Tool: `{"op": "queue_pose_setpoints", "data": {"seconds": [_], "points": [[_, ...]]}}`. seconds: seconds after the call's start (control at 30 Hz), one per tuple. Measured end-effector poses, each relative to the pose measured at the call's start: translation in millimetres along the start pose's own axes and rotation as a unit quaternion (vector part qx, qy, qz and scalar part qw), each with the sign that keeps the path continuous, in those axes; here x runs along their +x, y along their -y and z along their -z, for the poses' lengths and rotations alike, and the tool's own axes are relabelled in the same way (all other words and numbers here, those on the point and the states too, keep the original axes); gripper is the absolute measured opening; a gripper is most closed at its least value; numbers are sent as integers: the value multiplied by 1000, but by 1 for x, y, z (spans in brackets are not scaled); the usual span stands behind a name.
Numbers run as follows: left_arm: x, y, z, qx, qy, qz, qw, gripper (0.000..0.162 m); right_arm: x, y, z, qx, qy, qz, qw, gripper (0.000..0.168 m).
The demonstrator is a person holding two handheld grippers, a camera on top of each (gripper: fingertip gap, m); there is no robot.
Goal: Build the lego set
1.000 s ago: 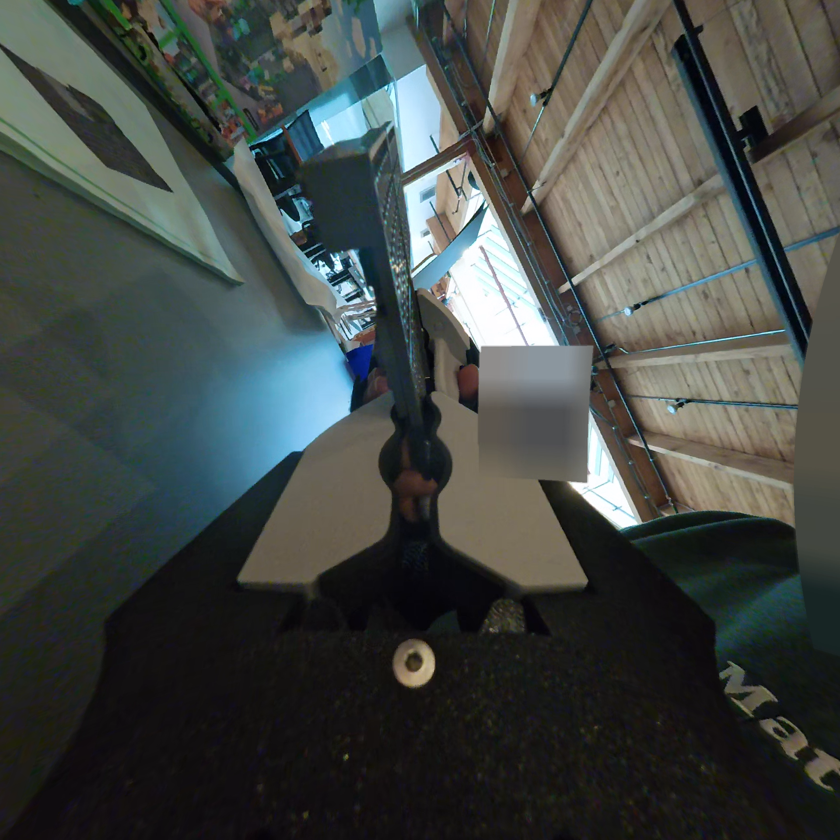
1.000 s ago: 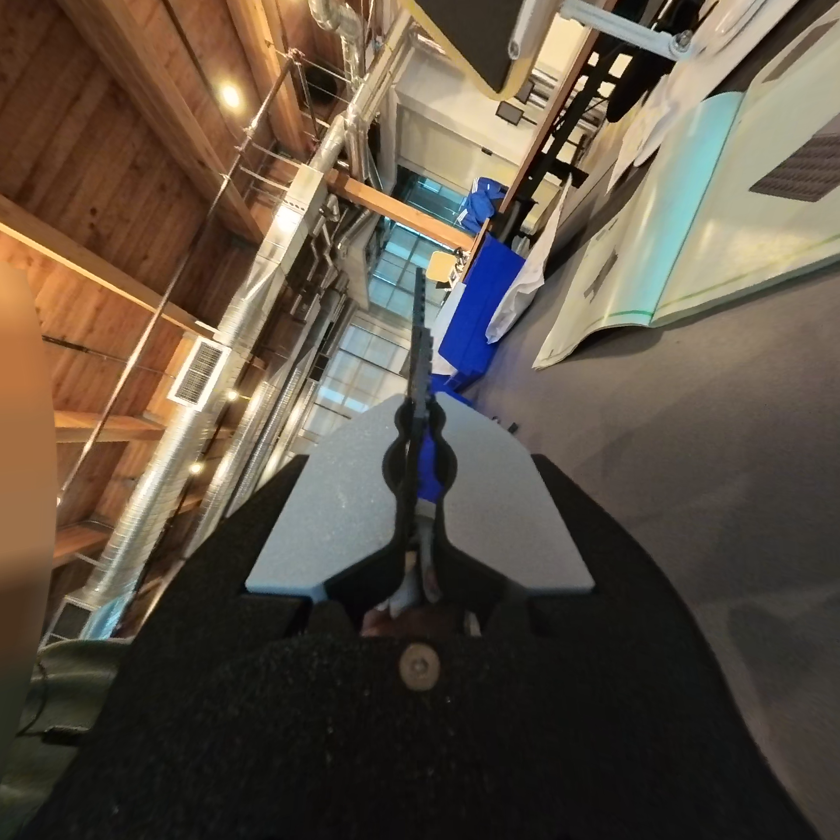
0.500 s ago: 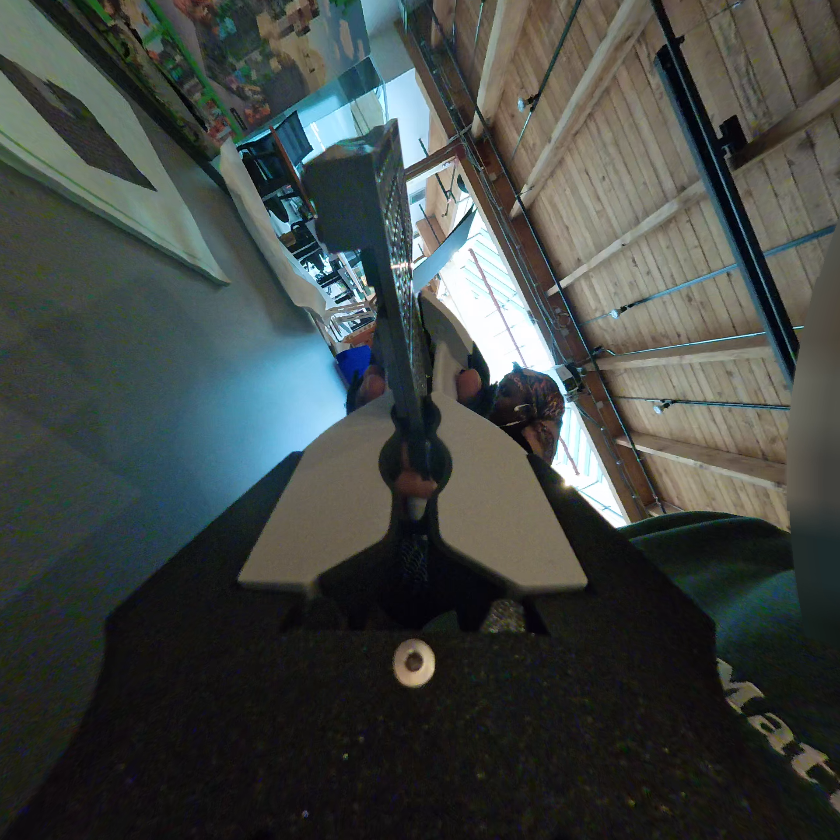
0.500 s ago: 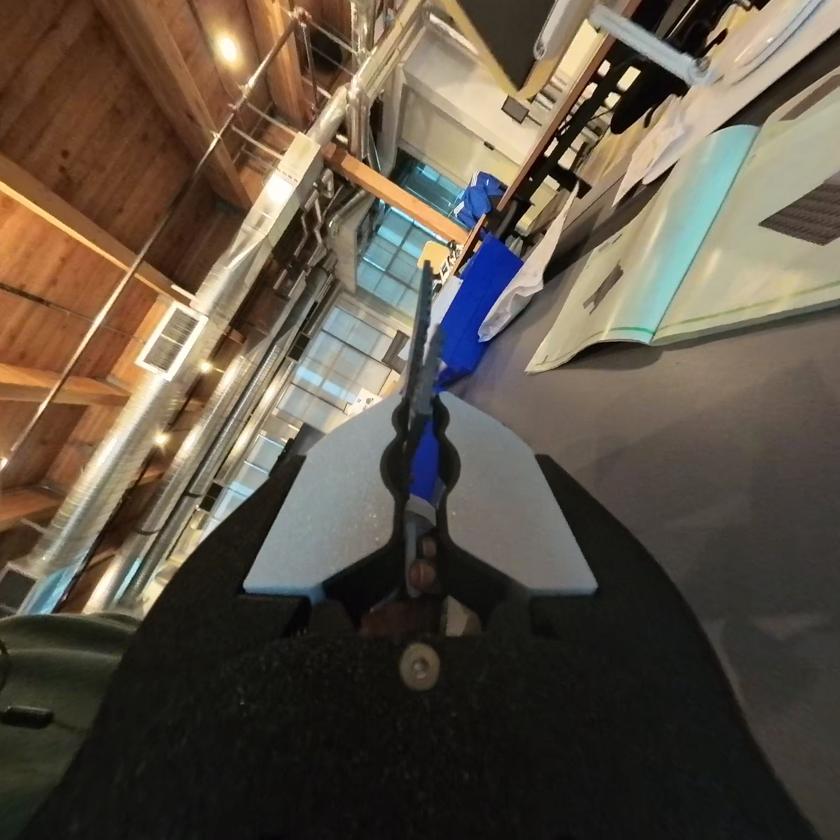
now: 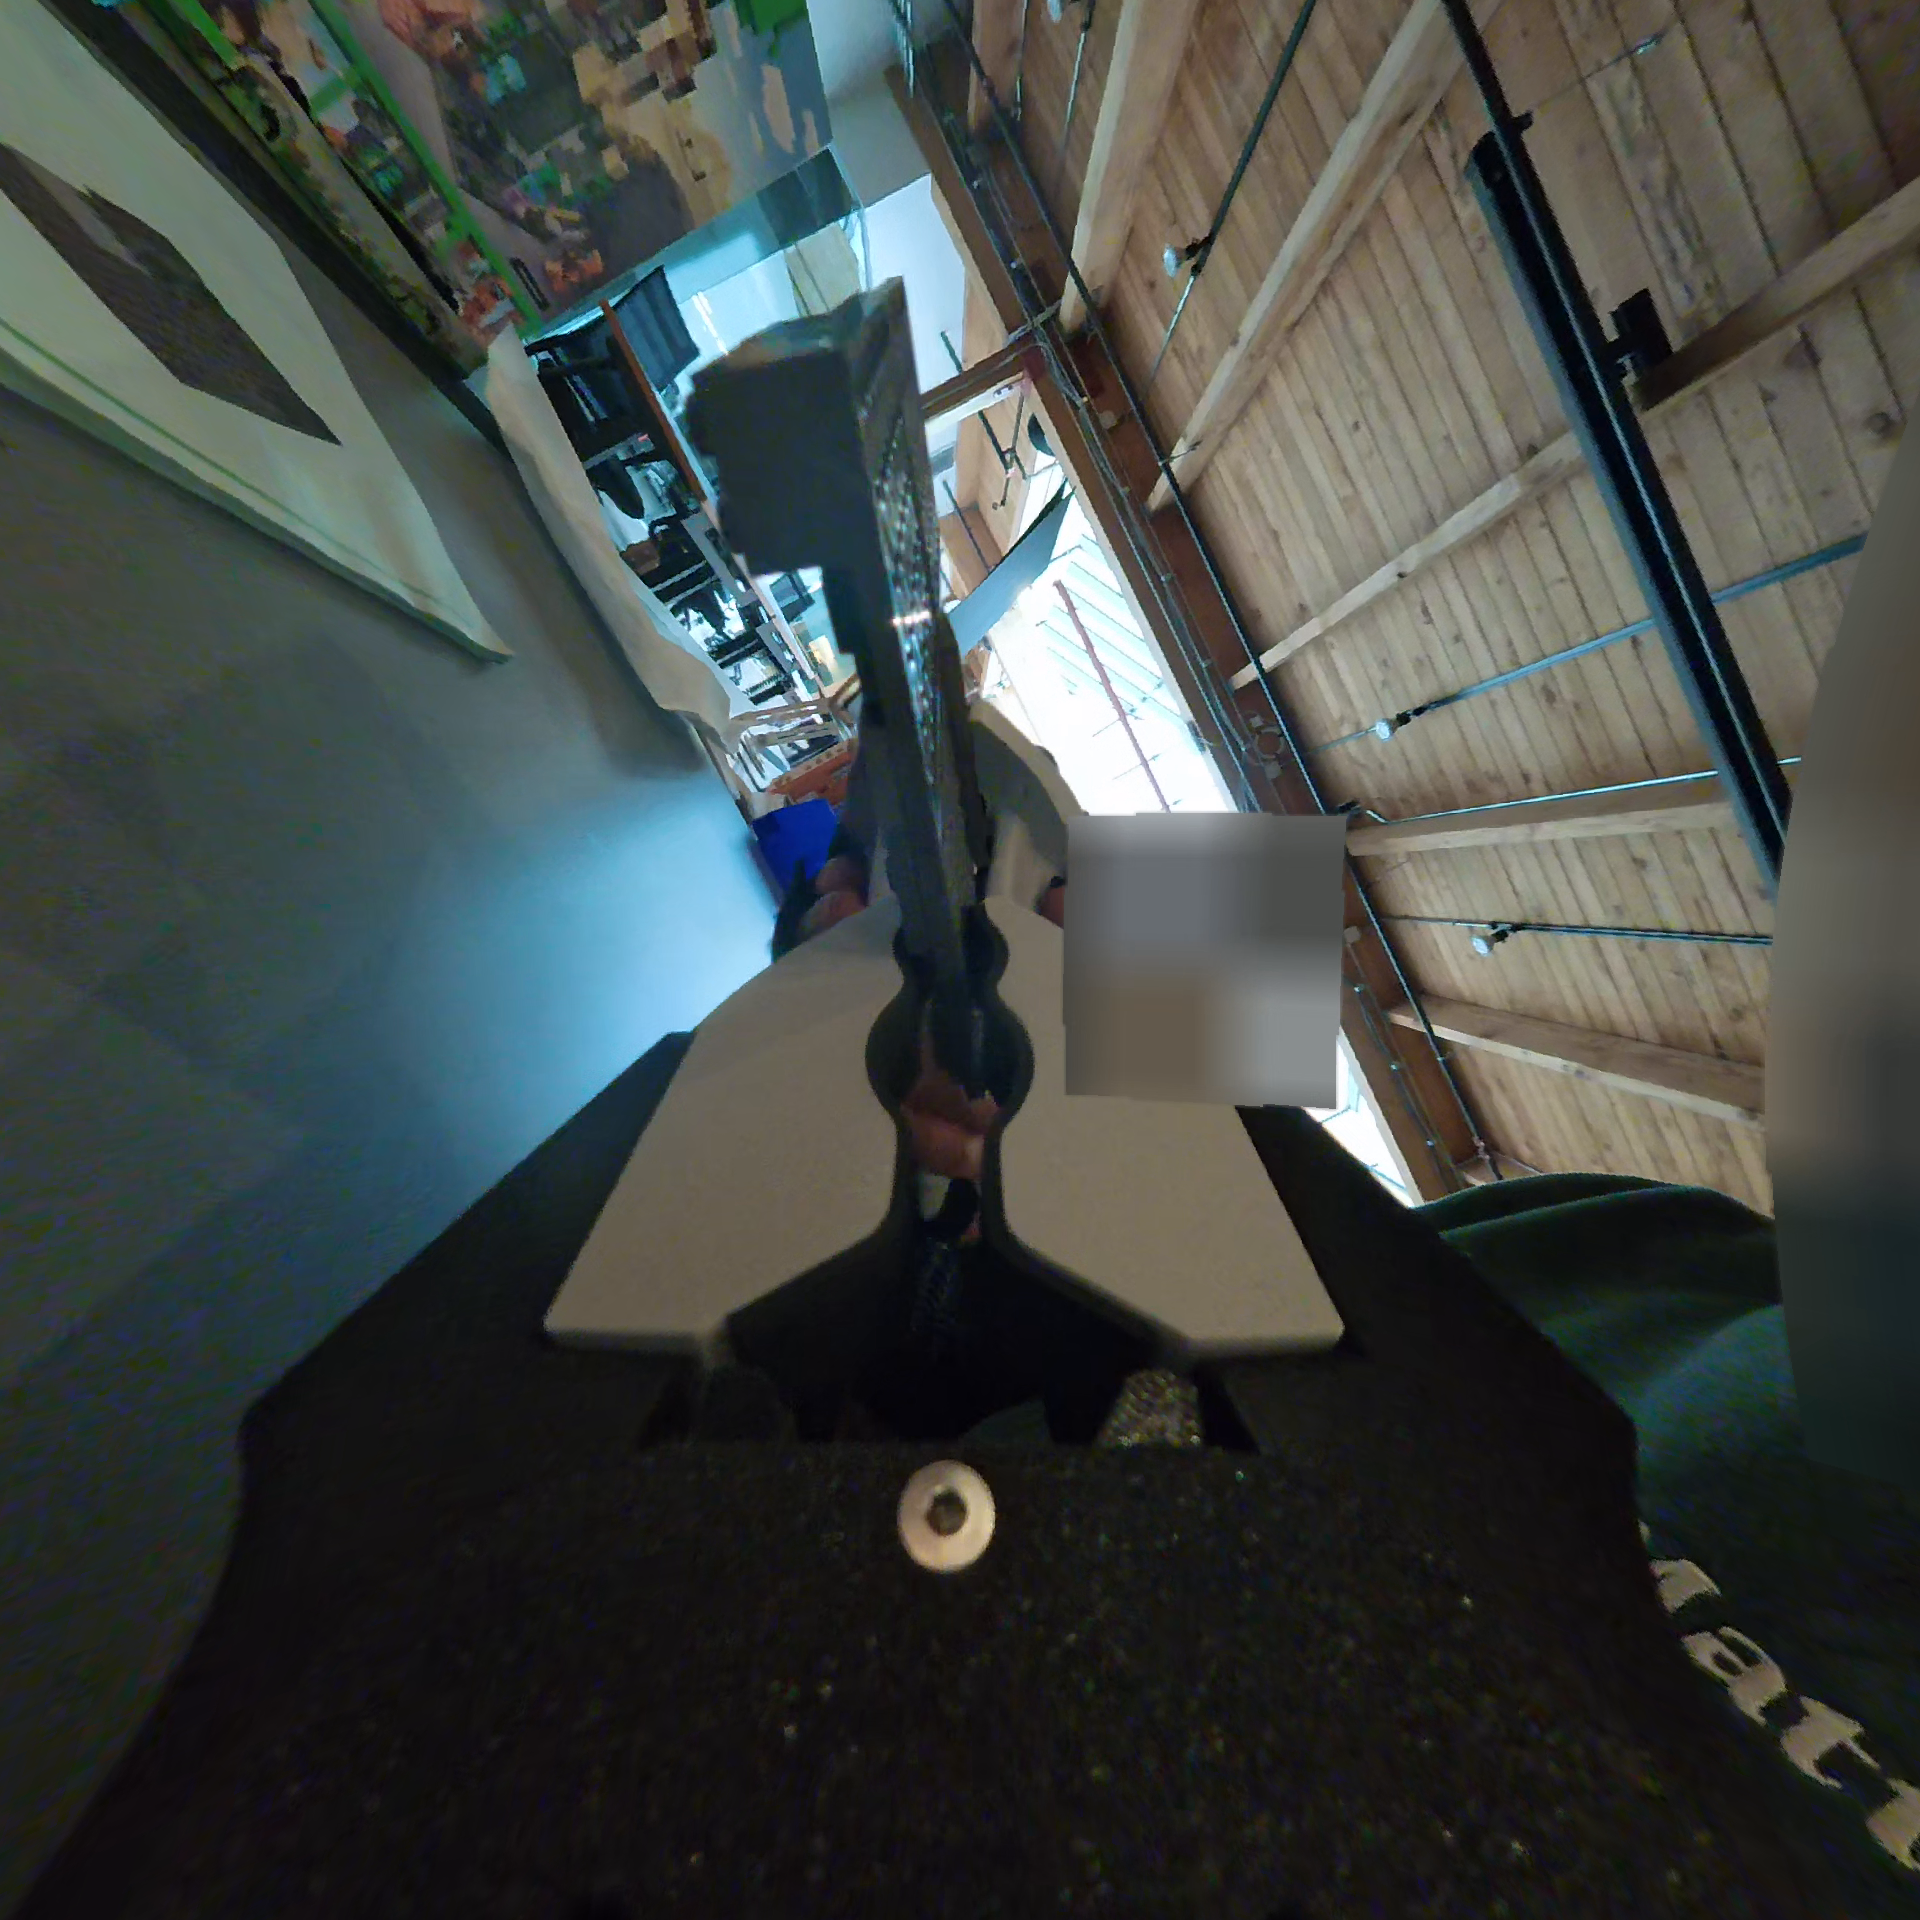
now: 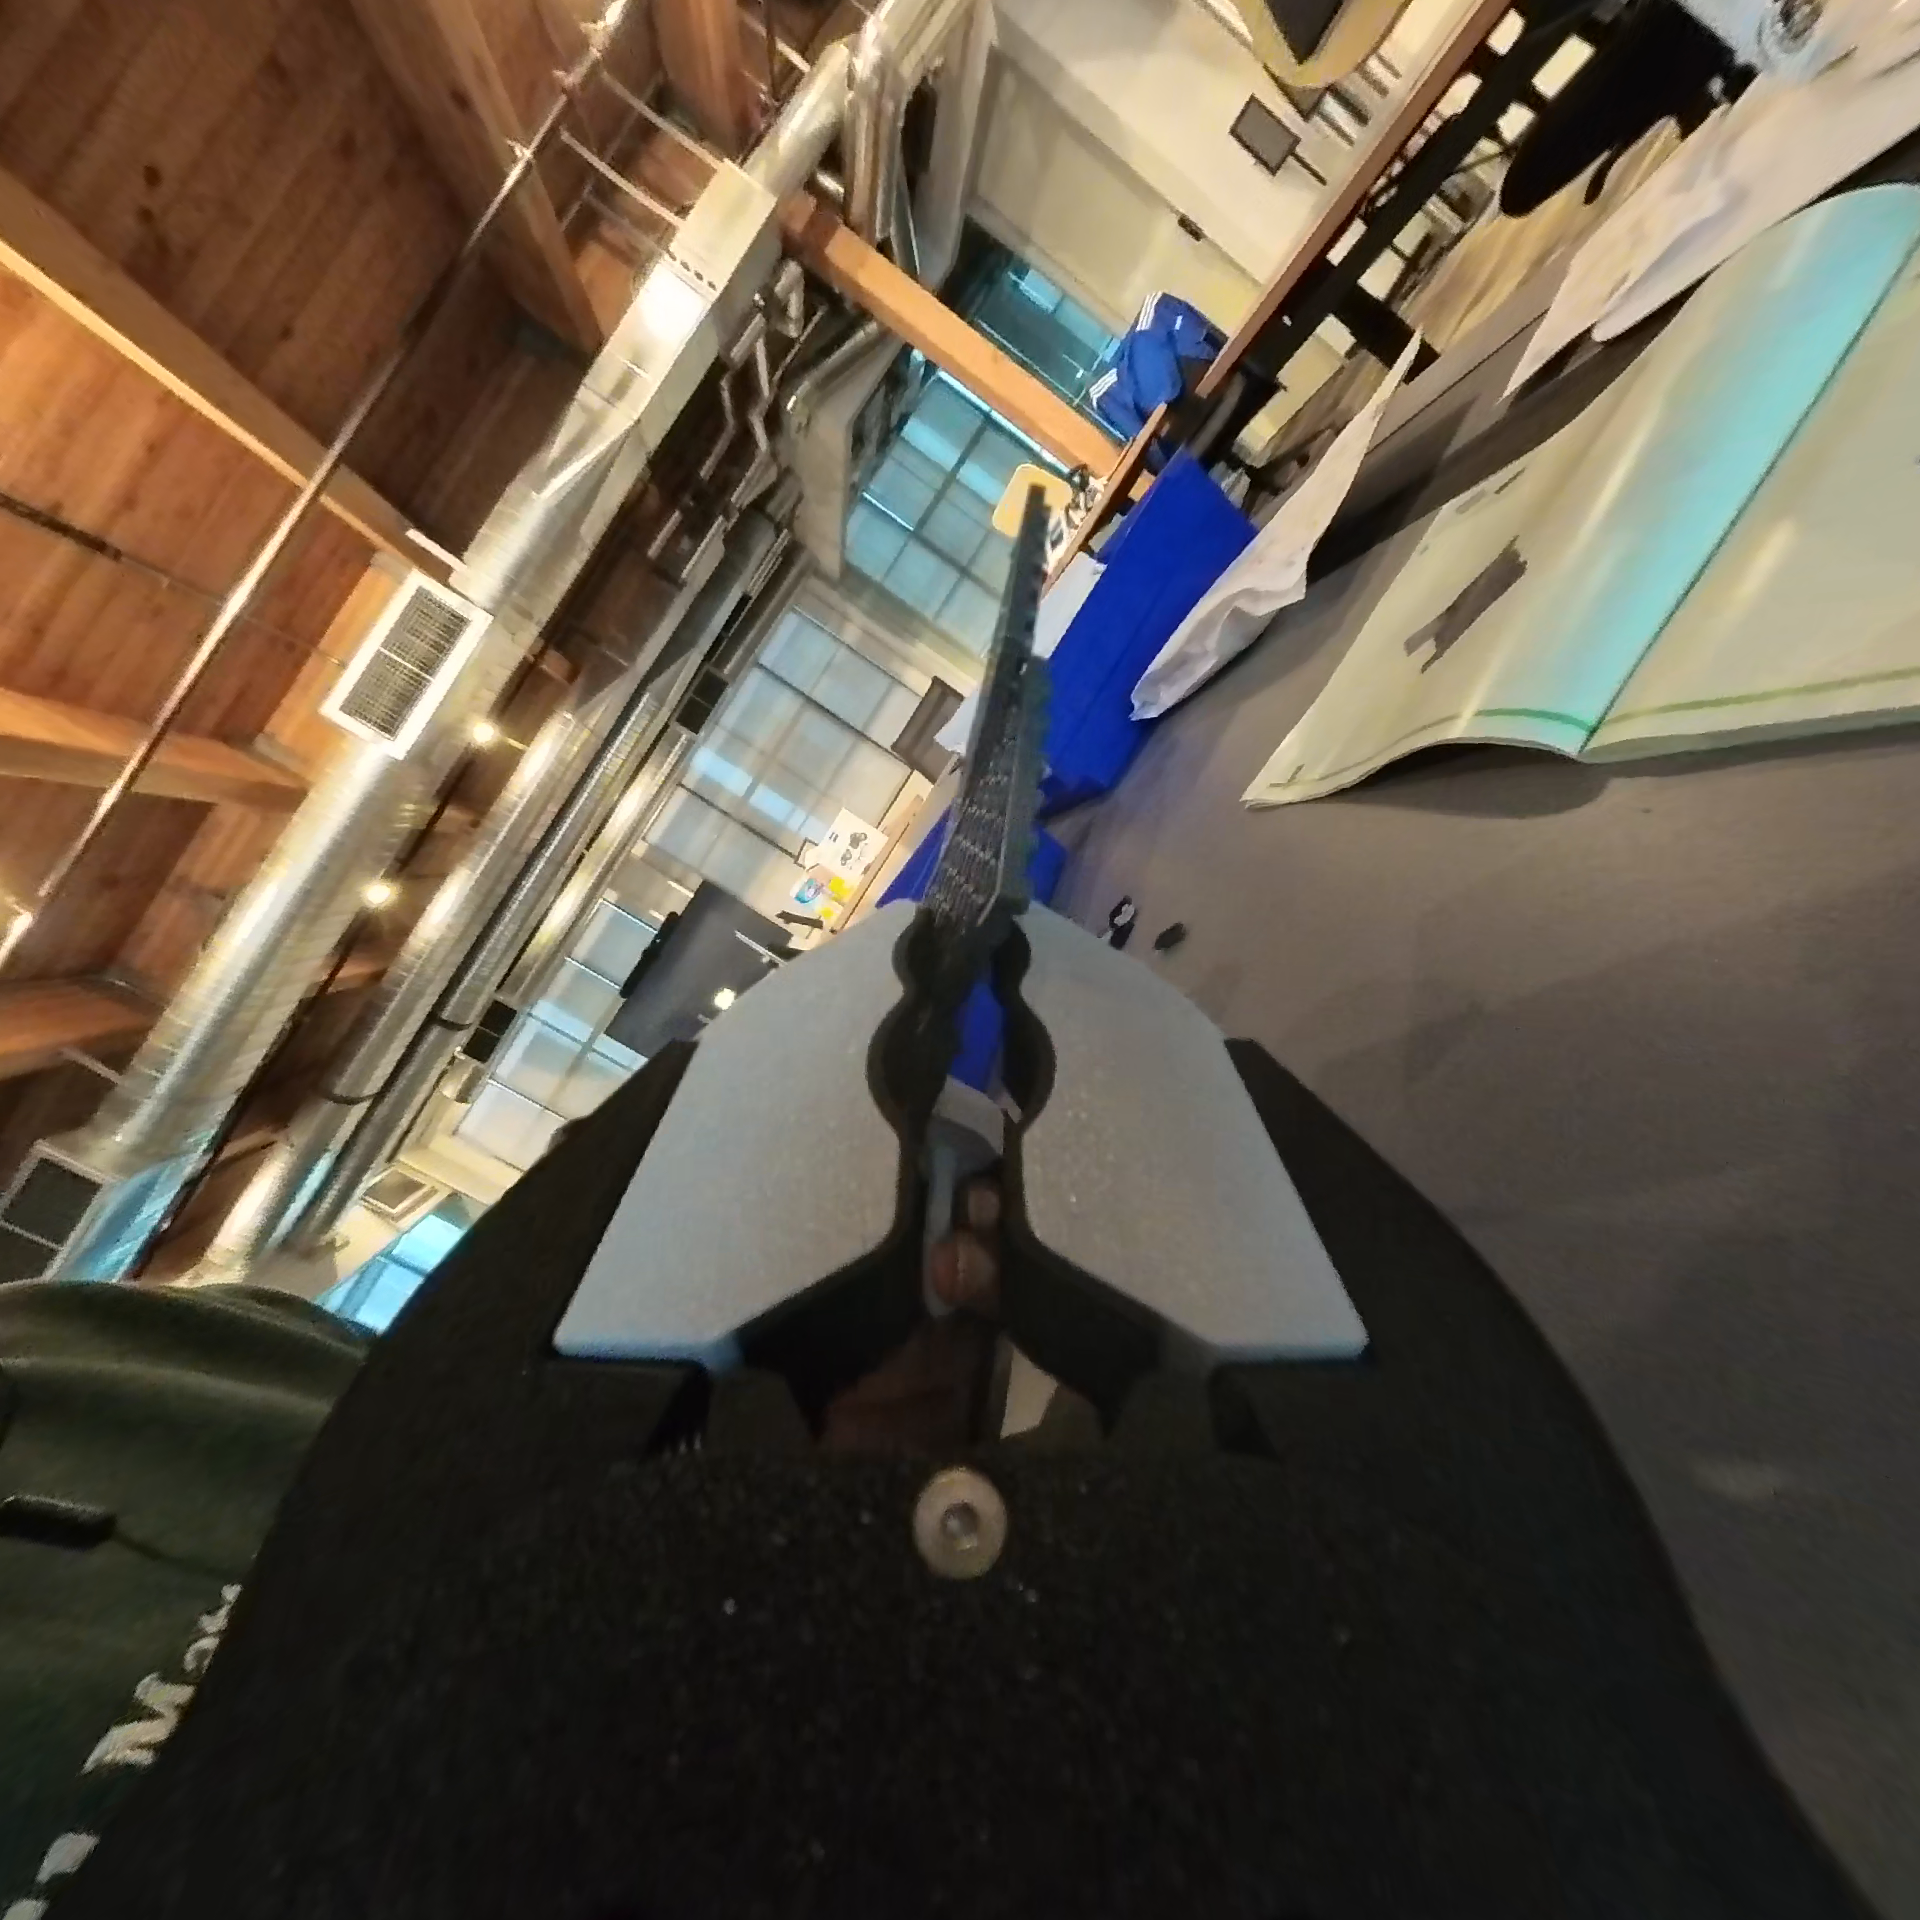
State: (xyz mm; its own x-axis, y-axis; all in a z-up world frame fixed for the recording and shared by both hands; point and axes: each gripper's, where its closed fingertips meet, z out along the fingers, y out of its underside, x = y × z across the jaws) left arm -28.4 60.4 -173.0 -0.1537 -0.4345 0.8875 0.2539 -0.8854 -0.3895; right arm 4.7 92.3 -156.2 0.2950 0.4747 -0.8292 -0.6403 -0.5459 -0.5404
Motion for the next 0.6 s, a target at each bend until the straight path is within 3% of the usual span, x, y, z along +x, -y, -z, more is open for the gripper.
{"op": "queue_pose_setpoints", "data": {"seconds": [0.6], "points": [[5,-1,0,-9,-8,-3,1000,5,-13,-19,-5,-77,42,0,996,12]]}}
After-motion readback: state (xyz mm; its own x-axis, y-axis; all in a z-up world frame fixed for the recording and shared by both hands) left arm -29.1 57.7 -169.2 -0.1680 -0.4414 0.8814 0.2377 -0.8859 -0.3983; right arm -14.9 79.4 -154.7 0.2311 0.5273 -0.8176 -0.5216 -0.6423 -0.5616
